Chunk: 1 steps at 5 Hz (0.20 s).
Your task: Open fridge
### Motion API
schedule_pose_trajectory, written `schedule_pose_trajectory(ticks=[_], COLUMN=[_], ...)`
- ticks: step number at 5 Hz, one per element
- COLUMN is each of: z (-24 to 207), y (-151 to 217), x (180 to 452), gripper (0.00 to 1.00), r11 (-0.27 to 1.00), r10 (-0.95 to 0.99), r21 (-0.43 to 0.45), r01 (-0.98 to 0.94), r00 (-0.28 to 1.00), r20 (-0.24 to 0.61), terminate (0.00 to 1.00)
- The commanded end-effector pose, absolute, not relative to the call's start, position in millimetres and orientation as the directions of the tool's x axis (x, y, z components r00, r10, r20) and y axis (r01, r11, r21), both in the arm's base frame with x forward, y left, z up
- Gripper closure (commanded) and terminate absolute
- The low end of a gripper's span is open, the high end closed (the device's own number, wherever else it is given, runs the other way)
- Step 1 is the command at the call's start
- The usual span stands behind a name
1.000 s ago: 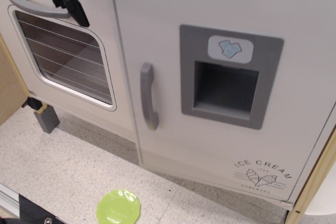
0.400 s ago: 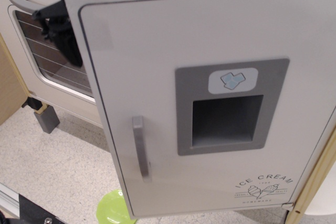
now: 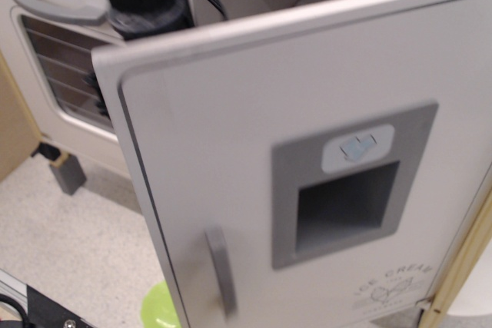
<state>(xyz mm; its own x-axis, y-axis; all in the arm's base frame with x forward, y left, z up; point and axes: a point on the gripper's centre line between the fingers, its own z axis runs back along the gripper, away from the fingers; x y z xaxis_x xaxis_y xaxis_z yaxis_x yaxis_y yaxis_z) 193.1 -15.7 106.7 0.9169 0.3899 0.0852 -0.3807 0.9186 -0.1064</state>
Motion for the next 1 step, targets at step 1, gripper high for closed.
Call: schedule_pose_trajectory(ticks=[1], z=[111.9], y=[-25.9], x=[182.6], gripper=[0.00], r11=[0.922], r10=[0.381], r21=[-0.128], r01=[-0.366], r00=[0.915], r20=[0.130], terminate=[1.00])
